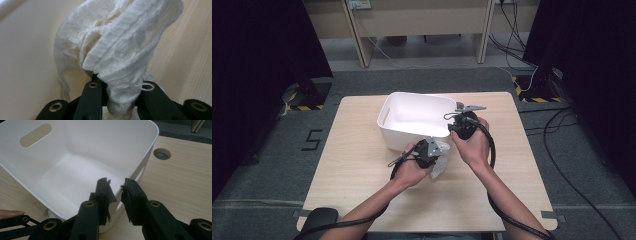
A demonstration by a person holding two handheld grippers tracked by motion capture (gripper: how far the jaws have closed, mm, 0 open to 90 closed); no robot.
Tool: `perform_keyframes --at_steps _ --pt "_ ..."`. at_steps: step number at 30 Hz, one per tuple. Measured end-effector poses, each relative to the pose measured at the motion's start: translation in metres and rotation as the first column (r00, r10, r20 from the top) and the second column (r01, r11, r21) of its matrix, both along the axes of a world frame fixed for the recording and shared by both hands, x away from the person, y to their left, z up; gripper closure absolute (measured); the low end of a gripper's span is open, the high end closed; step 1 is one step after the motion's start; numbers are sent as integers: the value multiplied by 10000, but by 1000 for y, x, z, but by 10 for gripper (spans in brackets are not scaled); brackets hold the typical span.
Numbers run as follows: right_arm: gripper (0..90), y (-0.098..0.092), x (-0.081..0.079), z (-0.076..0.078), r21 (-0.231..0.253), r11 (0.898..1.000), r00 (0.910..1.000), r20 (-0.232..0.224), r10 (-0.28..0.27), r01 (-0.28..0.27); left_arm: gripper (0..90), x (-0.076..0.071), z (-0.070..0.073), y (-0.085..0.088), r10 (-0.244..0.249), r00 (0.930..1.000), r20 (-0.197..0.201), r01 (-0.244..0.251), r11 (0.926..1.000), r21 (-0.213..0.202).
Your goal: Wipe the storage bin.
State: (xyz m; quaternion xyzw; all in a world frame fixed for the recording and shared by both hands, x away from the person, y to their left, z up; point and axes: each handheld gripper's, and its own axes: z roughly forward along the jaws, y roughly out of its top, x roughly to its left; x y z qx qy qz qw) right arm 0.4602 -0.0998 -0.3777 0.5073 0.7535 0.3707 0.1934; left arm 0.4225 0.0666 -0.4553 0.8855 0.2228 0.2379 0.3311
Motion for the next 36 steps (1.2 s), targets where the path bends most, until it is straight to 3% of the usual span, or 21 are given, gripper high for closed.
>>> perform_keyframes --at_steps 10,21,29,36 --pt "744 0 0 0 30 10000 10000 -8 -7 7 782 -2 19 -6 -177 9995 276 186 9993 -336" --pt "744 0 0 0 60 10000 10000 3 -21 21 783 -4 39 -10 -287 9980 564 312 9986 -430" --pt "745 -1 1 -1 99 9999 10000 18 -24 24 782 -3 35 -14 -359 9968 718 388 9985 -398" --pt "746 -1 1 -1 130 9999 10000 10 -22 22 782 -2 20 -19 -429 9964 737 449 9987 -251"
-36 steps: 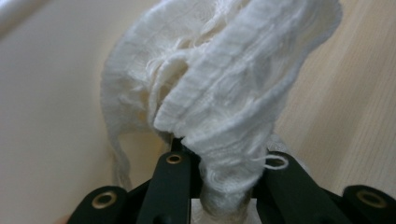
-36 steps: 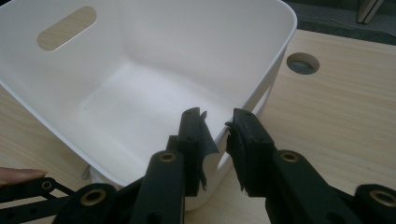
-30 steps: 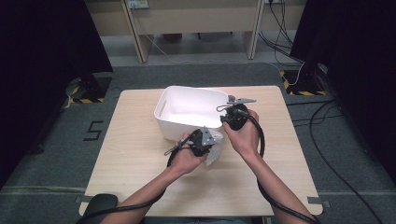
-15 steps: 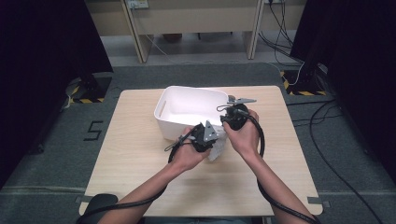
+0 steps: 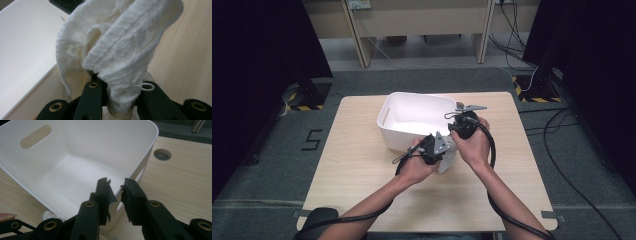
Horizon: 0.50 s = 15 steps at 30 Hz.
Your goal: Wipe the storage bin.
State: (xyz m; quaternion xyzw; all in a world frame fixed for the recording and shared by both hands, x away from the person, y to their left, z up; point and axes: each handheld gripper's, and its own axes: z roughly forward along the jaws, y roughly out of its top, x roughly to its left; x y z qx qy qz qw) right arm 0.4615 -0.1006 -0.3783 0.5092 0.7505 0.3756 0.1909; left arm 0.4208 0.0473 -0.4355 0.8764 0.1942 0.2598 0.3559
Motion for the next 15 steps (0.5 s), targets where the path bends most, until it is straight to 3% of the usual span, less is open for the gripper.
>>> perform_keyframes --at_steps 8,15 --pt "744 -1 1 0 61 10000 10000 3 30 -30 782 3 -25 -5 -8 9996 -276 19 9992 407" --pt "718 -2 2 0 134 9999 10000 -93 -17 19 782 3 -28 -3 -5 9992 -403 25 9987 507"
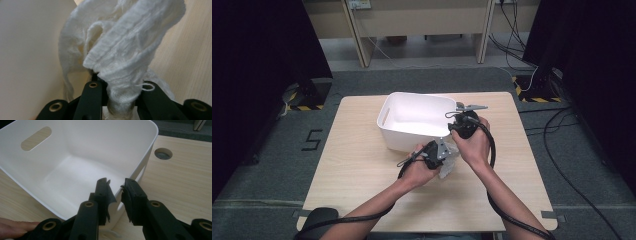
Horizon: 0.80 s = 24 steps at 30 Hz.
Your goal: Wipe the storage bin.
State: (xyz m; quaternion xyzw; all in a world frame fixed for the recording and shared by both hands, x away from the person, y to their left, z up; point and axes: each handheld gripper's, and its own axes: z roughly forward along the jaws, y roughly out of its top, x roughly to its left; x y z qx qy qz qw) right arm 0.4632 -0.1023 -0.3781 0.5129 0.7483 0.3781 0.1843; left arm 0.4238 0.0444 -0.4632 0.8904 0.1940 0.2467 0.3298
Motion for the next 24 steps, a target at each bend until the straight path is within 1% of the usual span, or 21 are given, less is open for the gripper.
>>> perform_keyframes --at_steps 1,2,4,5,6,7,8,9,11,14,16,18,20,22,24 --pt "692 1 1 -1 90 10000 9999 -166 -23 25 782 -1 1 1 18 10000 -20 -18 10000 3" --pt "683 1 1 -1 100 9999 9997 -240 -71 73 782 -2 3 4 -3 10000 -68 3 10000 69" --pt "669 1 3 -1 106 9999 9996 -266 -90 93 782 -3 6 9 58 9999 -125 -58 10000 -11" --pt "635 0 4 -1 117 9998 9992 -365 -174 178 782 -6 10 16 125 9999 -93 -125 9999 19" --pt "635 0 4 -1 117 9998 9992 -365 -174 178 782 -6 10 16 125 9999 -93 -125 9999 19" --pt "632 0 5 0 206 9995 9987 -457 -247 257 782 -8 12 19 144 9999 -48 -144 9999 3" --pt "632 0 5 1 199 9994 9987 -444 -263 272 782 -10 14 24 184 9998 -42 -183 9998 32" --pt "623 0 6 2 257 9991 9980 -542 -331 345 782 -12 15 29 262 9996 -45 -262 9997 -17" --pt "624 1 6 3 285 9990 9978 -570 -340 357 782 -15 19 42 392 9992 -37 -392 9992 7" --pt "622 1 9 2 249 9989 9968 -705 -368 386 782 -17 23 67 772 9969 -118 -773 9969 -128" --pt "624 1 11 0 184 9989 9967 -709 -408 422 782 -18 27 86 1128 9936 -58 -1129 9935 -162" --pt "631 2 12 -1 241 9986 9951 -879 -444 467 782 -18 30 104 1458 9893 -45 -1458 9891 -219" --pt "645 2 14 -3 169 9989 9955 -850 -422 438 783 -19 33 122 1771 9842 10 -1770 9839 -264" --pt "667 3 15 -3 193 9989 9947 -946 -412 432 782 -19 35 139 2147 9767 48 -2145 9764 -263" --pt "676 4 16 -2 116 9991 9943 -985 -406 420 782 -19 38 155 2466 9690 121 -2462 9688 -284"
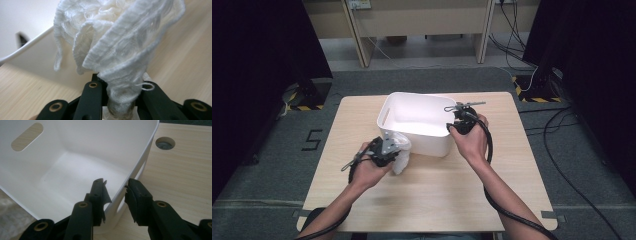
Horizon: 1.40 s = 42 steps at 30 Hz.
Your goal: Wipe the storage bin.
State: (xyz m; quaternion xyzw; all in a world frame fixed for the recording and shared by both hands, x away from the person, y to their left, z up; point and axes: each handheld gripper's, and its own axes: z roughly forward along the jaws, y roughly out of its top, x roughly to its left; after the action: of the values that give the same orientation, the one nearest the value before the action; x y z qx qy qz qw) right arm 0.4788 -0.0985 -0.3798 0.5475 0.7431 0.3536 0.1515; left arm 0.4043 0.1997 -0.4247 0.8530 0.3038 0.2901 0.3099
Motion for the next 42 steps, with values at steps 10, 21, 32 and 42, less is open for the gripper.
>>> perform_keyframes --at_steps 10,21,32,42 --pt "749 -6 4 2 -179 9998 9999 -63 -89 87 782 0 6 79 1811 9834 88 -1810 9834 -94" --pt "815 -21 4 14 -645 9979 9994 343 -38 60 782 28 5 87 2293 9733 96 -2287 9725 -449" --pt "850 -55 -52 24 -107 9995 9990 349 290 -287 781 52 0 73 1985 9798 236 -1974 9793 -440" --pt "876 -41 -68 0 -123 9930 9915 -581 1162 -1171 781 72 9 69 1672 9851 404 -1659 9855 -350"
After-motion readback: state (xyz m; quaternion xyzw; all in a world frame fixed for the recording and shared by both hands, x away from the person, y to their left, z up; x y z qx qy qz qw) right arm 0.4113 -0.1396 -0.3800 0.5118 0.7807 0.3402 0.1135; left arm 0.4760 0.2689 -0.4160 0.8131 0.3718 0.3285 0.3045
